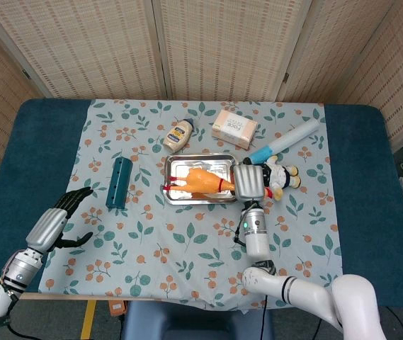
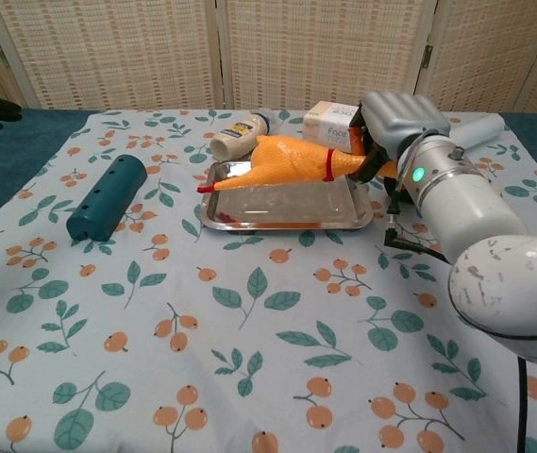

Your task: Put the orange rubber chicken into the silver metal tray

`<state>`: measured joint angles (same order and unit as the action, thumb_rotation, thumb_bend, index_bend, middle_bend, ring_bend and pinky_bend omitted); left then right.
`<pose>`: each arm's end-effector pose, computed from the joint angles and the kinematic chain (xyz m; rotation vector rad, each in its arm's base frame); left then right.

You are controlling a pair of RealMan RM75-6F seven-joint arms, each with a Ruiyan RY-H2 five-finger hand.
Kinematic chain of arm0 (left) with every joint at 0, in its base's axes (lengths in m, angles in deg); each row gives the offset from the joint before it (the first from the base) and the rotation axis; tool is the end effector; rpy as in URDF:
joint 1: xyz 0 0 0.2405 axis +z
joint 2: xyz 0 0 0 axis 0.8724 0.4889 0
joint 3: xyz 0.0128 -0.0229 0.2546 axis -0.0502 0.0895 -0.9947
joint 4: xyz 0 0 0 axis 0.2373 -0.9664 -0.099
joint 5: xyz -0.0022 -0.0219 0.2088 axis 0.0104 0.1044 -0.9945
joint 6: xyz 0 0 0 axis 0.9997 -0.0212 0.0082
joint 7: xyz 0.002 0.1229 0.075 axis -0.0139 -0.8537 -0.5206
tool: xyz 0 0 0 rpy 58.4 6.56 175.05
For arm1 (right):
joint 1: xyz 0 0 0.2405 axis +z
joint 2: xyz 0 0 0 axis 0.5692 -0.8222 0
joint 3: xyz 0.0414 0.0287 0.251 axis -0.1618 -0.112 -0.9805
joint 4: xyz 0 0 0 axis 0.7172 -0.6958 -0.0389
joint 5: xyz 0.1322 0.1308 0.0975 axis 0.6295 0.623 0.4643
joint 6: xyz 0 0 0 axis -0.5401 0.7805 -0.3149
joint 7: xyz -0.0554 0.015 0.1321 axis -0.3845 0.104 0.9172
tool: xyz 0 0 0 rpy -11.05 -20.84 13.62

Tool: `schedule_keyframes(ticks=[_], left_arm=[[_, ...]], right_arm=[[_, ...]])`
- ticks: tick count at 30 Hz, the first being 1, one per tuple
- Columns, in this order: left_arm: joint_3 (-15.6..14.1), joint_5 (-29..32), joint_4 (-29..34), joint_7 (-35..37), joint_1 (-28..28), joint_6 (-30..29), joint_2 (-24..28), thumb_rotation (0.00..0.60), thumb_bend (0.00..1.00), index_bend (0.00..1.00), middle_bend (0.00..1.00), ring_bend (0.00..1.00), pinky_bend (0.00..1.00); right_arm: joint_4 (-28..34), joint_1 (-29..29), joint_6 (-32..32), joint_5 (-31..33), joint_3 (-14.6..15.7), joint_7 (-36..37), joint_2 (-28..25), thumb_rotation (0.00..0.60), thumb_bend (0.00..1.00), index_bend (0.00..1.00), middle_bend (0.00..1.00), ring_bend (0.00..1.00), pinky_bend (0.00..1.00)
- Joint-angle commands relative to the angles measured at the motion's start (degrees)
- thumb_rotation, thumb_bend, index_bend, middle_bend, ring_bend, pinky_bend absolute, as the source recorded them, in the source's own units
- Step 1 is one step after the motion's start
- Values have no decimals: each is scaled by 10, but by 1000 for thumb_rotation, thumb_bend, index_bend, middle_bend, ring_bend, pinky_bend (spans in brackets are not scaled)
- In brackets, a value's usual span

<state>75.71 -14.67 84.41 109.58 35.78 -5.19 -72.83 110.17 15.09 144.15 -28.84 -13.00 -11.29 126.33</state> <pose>-0.2537 0.2726 0.1082 -1.6605 -1.2516 -1.2327 -0.1055 -0.3910 -0.0658 1.4397 -0.8492 0.8861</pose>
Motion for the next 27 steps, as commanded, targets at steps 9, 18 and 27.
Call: schedule_keyframes(ticks=[9,18,27], left_arm=[[-5,1,-17,10,-3,12,-5,600,313,0,0,0,0],[-3,8,-28,16,-7,23,-10,600,313,0,0,0,0],[-3,7,-27,16,-9,25,-11,600,314,0,0,0,0]], right_arm=[[-243,65,-46,-32,-21,123,115,600,376,968,645,759,992],[-323,71,-30,-80,-19,278,148,600,375,878,645,670,936],[-337,74,-22,-88,12,325,150,600,375,895,644,662,927]])
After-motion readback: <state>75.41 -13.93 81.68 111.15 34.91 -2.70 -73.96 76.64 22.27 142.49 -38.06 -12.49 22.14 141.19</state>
